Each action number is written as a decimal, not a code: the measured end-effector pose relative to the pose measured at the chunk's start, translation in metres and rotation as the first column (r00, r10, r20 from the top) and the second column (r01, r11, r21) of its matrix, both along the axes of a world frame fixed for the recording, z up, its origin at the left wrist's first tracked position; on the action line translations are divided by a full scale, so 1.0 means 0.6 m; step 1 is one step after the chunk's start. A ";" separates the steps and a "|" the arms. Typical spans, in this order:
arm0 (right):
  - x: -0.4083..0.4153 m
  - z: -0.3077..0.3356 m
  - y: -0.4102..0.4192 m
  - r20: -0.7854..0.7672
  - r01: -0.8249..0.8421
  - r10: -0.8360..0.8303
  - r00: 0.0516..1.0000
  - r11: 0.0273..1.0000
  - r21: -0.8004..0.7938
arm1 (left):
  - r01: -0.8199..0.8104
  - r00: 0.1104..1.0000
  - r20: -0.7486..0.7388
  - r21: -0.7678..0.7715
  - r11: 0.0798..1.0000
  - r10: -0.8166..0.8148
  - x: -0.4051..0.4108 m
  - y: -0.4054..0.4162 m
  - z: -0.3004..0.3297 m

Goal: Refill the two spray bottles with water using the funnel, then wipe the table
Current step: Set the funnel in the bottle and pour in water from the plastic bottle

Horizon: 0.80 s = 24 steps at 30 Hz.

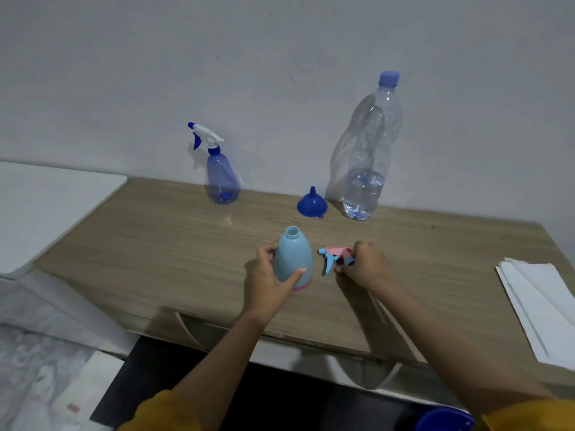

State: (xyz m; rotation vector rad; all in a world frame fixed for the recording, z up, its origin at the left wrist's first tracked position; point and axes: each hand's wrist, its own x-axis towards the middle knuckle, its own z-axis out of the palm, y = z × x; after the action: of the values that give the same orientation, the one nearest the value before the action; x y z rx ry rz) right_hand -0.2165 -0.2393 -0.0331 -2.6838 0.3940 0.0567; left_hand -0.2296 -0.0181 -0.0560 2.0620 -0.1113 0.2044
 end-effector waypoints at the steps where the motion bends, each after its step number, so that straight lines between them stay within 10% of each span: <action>1: 0.004 0.004 -0.002 -0.007 -0.020 0.020 1.000 0.999 -0.033 | 0.003 1.000 -0.004 -0.011 1.000 -0.003 0.001 0.001 -0.003; 11: 0.144 0.066 0.011 0.242 -0.290 0.282 0.928 0.957 -0.004 | -0.021 0.999 0.027 -0.107 0.994 0.024 0.013 -0.002 -0.027; 24: 0.328 0.002 0.039 0.019 -0.293 0.292 0.956 0.952 0.091 | 0.034 0.979 0.199 0.007 0.999 -0.035 0.009 -0.002 -0.027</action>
State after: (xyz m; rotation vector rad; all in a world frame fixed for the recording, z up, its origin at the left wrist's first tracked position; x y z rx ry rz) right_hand -0.0198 -0.2161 -0.0318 -2.6274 -0.0122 0.1515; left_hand -0.2243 -0.0194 -0.0722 2.0376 -0.2698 0.3891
